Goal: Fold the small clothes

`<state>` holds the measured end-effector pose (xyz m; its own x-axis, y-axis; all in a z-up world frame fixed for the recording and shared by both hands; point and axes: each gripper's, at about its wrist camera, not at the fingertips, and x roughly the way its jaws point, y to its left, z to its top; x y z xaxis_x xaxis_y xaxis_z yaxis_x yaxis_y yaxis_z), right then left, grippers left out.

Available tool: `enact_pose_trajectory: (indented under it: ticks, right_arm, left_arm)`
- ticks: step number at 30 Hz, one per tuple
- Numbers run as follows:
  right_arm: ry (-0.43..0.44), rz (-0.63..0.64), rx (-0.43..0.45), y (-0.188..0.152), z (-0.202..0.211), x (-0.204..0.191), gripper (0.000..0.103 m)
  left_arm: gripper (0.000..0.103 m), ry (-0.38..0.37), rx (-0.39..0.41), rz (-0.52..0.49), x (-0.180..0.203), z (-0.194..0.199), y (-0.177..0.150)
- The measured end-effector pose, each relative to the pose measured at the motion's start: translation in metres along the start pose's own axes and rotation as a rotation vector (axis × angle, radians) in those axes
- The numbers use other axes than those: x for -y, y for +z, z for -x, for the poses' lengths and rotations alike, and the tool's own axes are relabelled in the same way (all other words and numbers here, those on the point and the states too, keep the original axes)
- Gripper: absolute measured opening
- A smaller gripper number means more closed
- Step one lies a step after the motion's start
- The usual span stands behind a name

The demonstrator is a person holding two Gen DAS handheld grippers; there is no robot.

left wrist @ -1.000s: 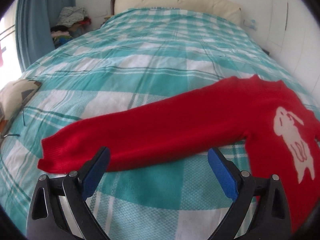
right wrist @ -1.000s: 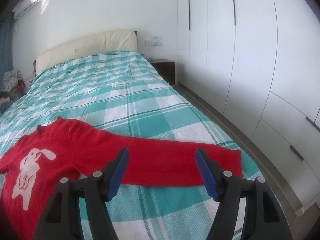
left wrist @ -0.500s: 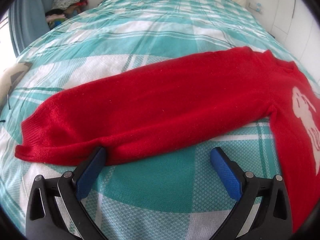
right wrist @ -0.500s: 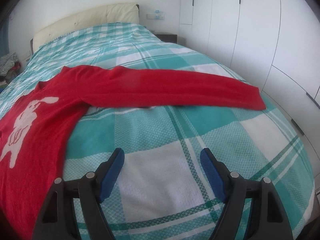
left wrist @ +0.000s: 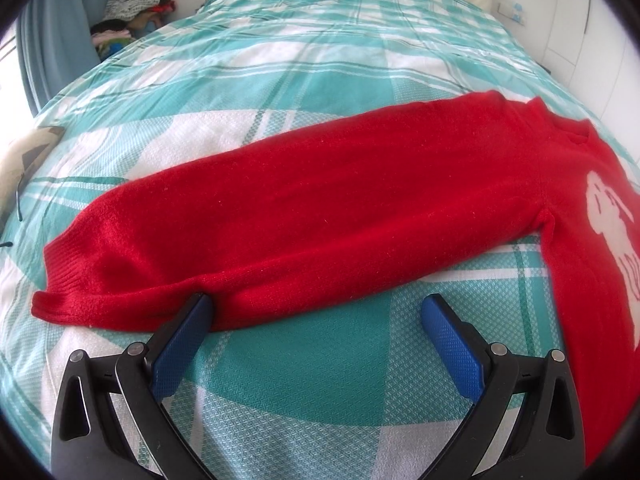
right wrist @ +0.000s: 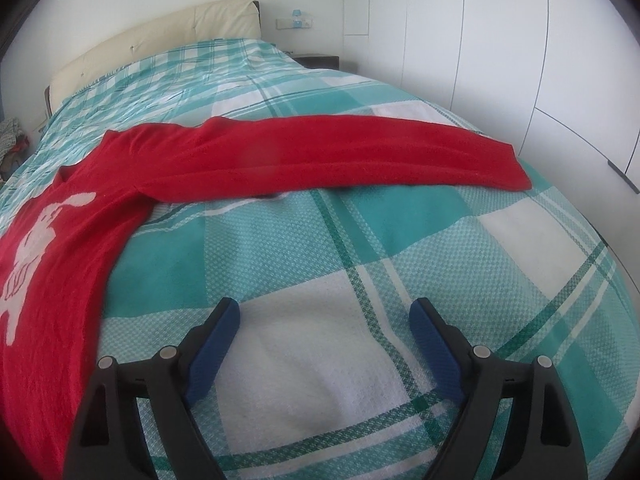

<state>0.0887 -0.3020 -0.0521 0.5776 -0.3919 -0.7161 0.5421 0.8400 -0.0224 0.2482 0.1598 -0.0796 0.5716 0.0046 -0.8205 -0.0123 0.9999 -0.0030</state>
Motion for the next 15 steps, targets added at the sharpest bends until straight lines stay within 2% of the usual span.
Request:
enact_pose_trajectory:
  ticks: [15]
  right_arm:
    - [0.015, -0.001, -0.040, 0.0003, -0.0082, -0.0026, 0.097]
  left_arm:
    - [0.103, 0.009, -0.002, -0.007, 0.0013, -0.0007, 0.0003]
